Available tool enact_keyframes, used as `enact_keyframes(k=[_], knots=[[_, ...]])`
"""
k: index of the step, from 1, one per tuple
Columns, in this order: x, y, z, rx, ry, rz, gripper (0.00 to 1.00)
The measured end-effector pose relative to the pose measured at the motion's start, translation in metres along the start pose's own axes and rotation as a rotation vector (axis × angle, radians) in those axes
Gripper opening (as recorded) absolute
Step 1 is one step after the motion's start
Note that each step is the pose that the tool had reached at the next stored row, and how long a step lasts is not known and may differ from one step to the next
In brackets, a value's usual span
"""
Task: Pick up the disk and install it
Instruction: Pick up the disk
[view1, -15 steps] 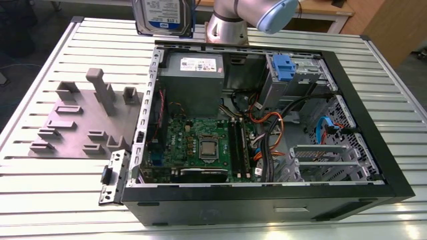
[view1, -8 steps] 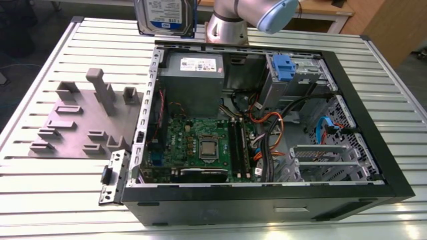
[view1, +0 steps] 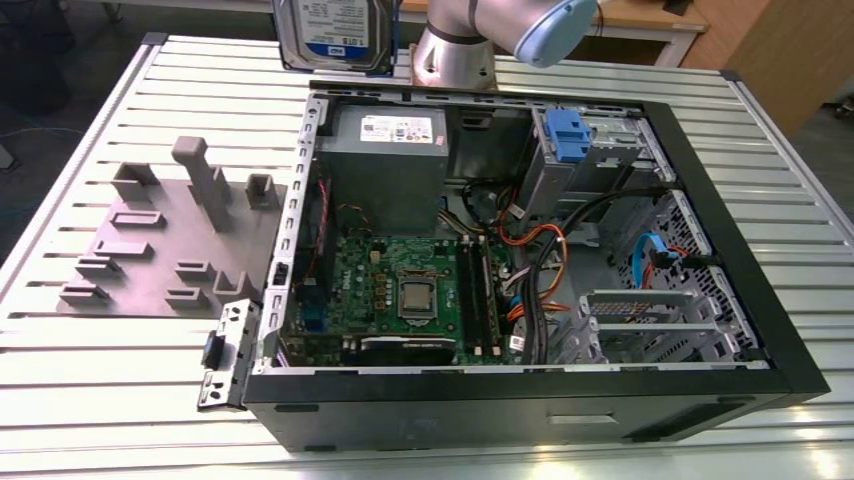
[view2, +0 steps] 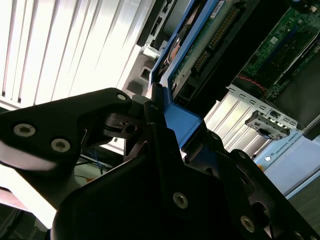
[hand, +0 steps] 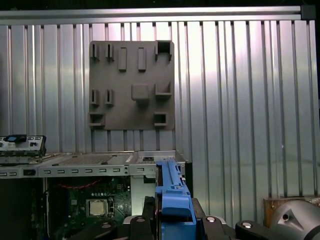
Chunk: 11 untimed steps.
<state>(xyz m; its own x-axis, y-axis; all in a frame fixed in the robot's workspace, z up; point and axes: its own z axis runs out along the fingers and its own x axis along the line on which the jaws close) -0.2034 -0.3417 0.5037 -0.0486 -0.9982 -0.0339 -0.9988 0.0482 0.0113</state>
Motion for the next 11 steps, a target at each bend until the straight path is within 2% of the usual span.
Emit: enact_keyframes(k=[4,11], knots=[[-0.0001,-0.0021,-0.0001,0.0000,0.0001,0.000,0.37],[0.0021,-0.0022,-0.0001,0.0000,0.0000,0.000,0.37]])
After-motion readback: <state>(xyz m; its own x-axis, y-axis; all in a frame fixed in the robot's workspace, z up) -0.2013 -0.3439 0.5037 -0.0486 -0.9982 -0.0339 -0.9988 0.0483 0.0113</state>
